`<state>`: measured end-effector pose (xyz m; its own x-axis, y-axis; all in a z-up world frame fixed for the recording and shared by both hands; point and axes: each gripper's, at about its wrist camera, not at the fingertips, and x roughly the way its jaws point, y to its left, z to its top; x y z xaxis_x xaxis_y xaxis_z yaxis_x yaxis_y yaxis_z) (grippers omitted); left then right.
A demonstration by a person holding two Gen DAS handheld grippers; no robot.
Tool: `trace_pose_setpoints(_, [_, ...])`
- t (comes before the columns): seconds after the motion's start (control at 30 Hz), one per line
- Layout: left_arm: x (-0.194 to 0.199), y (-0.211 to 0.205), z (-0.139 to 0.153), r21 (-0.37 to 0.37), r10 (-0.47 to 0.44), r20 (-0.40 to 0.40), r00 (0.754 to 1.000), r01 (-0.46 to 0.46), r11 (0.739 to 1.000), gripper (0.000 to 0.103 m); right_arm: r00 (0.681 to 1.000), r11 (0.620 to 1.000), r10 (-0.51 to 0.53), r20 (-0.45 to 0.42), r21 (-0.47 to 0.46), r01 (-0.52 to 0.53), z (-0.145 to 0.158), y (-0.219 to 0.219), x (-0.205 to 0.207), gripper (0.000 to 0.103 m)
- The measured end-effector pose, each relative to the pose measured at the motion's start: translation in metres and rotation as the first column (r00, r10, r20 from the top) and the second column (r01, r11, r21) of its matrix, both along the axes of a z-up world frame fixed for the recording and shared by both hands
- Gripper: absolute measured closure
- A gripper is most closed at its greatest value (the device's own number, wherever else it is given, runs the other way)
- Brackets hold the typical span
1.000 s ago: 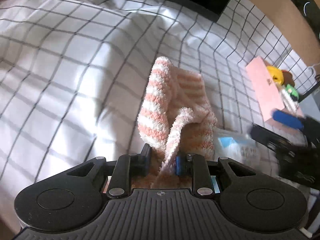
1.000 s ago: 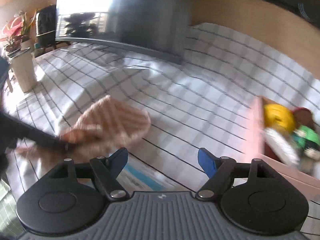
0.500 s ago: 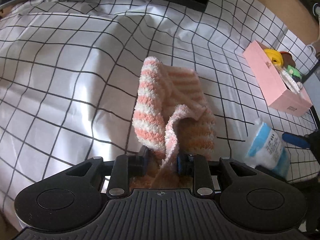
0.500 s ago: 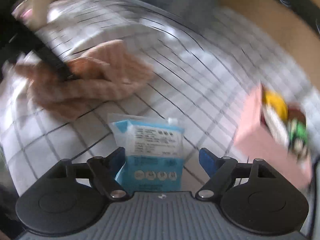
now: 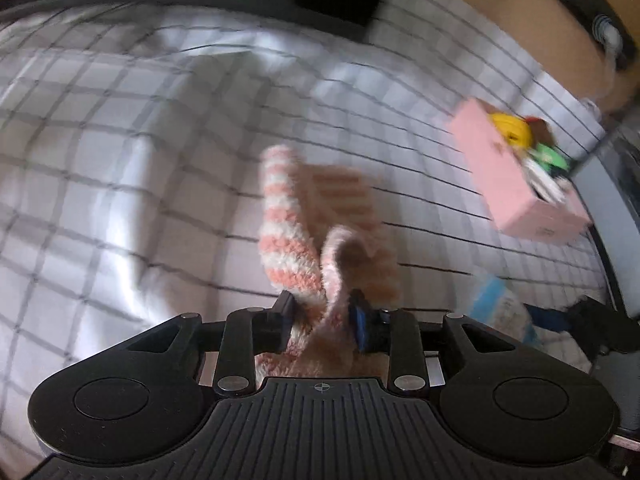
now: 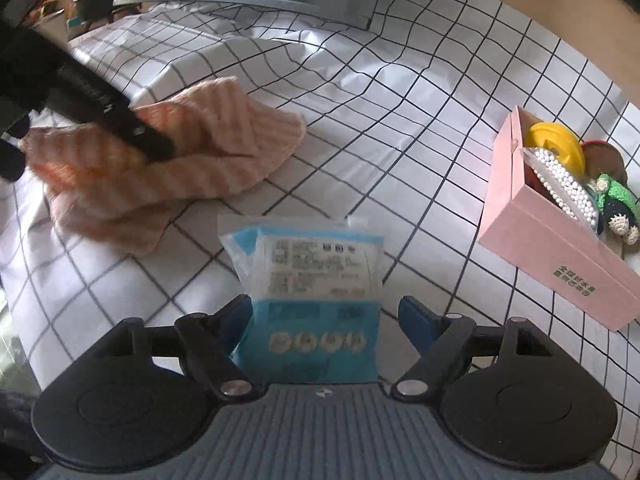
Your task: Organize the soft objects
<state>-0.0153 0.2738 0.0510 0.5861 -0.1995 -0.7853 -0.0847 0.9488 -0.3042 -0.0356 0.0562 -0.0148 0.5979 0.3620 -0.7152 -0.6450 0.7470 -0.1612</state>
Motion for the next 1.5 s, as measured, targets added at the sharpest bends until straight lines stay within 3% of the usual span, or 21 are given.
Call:
trace_pose_setpoints(0.1, [0.0,-0.028,0.008,0.022,-0.158,0.04,0.987,0.157,0.987,0.069,1.0,1.0,0.006,0.017,-0.011,-0.006,0.0,-0.008,-0.005,0.023])
trace_pose_setpoints(0.2, [-0.004,-0.058,0.011,0.102,-0.299,0.042,0.953,0.294,0.95,0.069,0.999,0.999,-0.026,0.041,-0.02,0.026,0.003,-0.017,-0.005,0.023])
trace_pose_setpoints(0.4, [-0.014,-0.1,0.006,0.227,-0.409,0.005,0.913,0.397,0.889,0.068,0.988,0.991,-0.133,0.076,-0.012,0.135,0.014,-0.045,0.003,0.023])
trace_pose_setpoints(0.5, [-0.019,-0.106,0.011,0.225,-0.444,-0.016,0.896,0.436,0.871,0.067,0.979,0.983,-0.18,0.095,-0.008,0.181,0.018,-0.061,0.005,0.023])
trace_pose_setpoints(0.6, [-0.02,-0.086,0.021,0.123,-0.382,-0.003,0.924,0.379,0.917,0.067,0.989,0.994,-0.099,0.106,0.062,0.093,0.034,-0.072,-0.008,0.023])
trace_pose_setpoints(0.67, [-0.02,-0.062,0.029,0.04,-0.279,0.023,0.96,0.278,0.96,0.068,0.994,0.995,0.02,0.11,0.094,-0.031,0.045,-0.069,-0.018,0.023])
trace_pose_setpoints(0.73, [-0.021,-0.04,0.035,-0.015,-0.178,0.047,0.983,0.179,0.984,0.068,0.984,0.98,0.153,0.091,0.114,-0.163,0.051,-0.056,-0.024,0.022])
trace_pose_setpoints(0.9, [-0.03,-0.01,0.04,-0.023,-0.026,0.07,0.997,0.027,0.999,0.068,0.895,0.892,0.444,0.053,0.073,-0.446,0.045,0.004,-0.035,0.022])
trace_pose_setpoints(1.03, [-0.049,0.009,0.033,-0.051,0.047,0.057,0.997,-0.045,0.998,0.068,0.85,0.85,0.527,-0.011,-0.032,-0.527,0.02,0.04,-0.039,0.022])
trace_pose_setpoints(1.13, [-0.065,0.029,0.024,-0.065,0.118,0.037,0.992,-0.116,0.991,0.068,0.844,0.839,0.535,-0.021,-0.1,-0.535,0.006,0.044,-0.043,0.028])
trace_pose_setpoints(1.2, [-0.074,0.042,0.019,-0.075,0.172,0.02,0.985,-0.17,0.983,0.068,0.849,0.846,0.527,-0.031,-0.074,-0.528,0.01,0.039,-0.042,0.074])
trace_pose_setpoints(1.27, [-0.082,0.052,0.017,-0.082,0.207,0.013,0.978,-0.205,0.975,0.068,0.867,0.864,0.499,-0.02,-0.07,-0.499,0.02,0.04,-0.036,0.091])
trace_pose_setpoints(1.4, [-0.084,0.058,0.018,-0.094,0.218,0.026,0.976,-0.214,0.972,0.068,0.93,0.923,0.367,0.005,0.117,-0.365,0.066,0.032,0.008,0.091])
trace_pose_setpoints(1.5, [-0.081,0.055,0.021,-0.099,0.201,0.037,0.979,-0.196,0.975,0.068,0.967,0.955,0.256,0.015,0.152,-0.255,0.077,0.029,0.036,0.091])
